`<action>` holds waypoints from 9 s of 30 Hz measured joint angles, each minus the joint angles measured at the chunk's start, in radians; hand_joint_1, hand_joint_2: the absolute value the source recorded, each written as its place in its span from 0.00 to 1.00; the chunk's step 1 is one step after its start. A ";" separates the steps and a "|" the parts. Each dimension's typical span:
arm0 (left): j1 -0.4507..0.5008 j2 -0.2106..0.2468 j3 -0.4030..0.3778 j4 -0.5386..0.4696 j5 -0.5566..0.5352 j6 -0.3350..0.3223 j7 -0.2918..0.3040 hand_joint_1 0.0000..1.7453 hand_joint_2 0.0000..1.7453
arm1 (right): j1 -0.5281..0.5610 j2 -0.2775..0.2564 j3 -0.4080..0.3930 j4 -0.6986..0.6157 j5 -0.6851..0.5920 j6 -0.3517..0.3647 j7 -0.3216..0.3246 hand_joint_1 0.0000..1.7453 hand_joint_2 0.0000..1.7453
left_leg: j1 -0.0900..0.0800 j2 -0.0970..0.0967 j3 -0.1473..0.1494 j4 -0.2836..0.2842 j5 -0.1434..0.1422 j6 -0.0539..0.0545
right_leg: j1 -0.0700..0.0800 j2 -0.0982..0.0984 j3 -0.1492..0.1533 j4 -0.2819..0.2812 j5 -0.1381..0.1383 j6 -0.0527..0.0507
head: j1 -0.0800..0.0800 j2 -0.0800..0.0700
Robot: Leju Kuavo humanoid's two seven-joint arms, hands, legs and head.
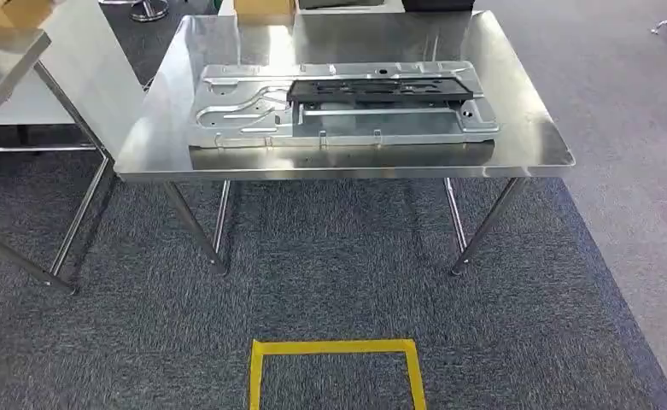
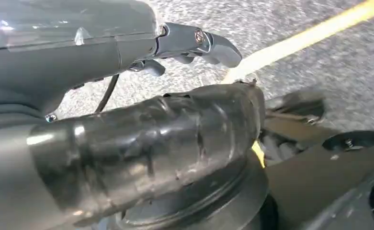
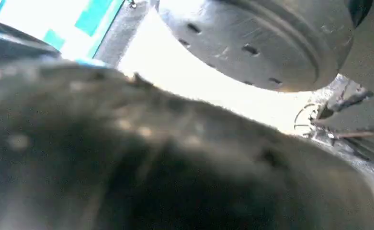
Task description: Take the parts from the cabinet and place them on the table.
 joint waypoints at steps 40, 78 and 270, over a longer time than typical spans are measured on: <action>-0.004 0.006 0.019 0.000 -0.056 0.024 0.002 0.00 0.00 | 0.006 0.007 -0.010 0.008 0.007 0.014 -0.060 0.00 0.00 | -0.016 0.002 0.213 -0.386 0.076 0.048 | -0.003 0.008 -0.069 0.007 0.034 0.040 | -0.002 0.000; -0.011 0.015 0.068 0.000 -0.092 0.023 -0.019 0.00 0.00 | -0.008 0.001 -0.053 0.065 0.008 0.072 -0.188 0.00 0.00 | -0.027 0.019 0.087 -0.327 0.121 0.071 | -0.018 0.010 -0.042 0.265 -0.032 0.058 | -0.002 0.000; 0.010 -0.020 0.217 0.000 -0.109 0.039 -0.074 0.00 0.00 | -0.010 0.047 -0.325 0.077 0.220 -0.032 -0.262 0.00 0.00 | -0.014 0.045 0.108 -0.216 0.000 0.033 | 0.003 -0.002 0.027 0.004 -0.019 0.002 | 0.002 0.000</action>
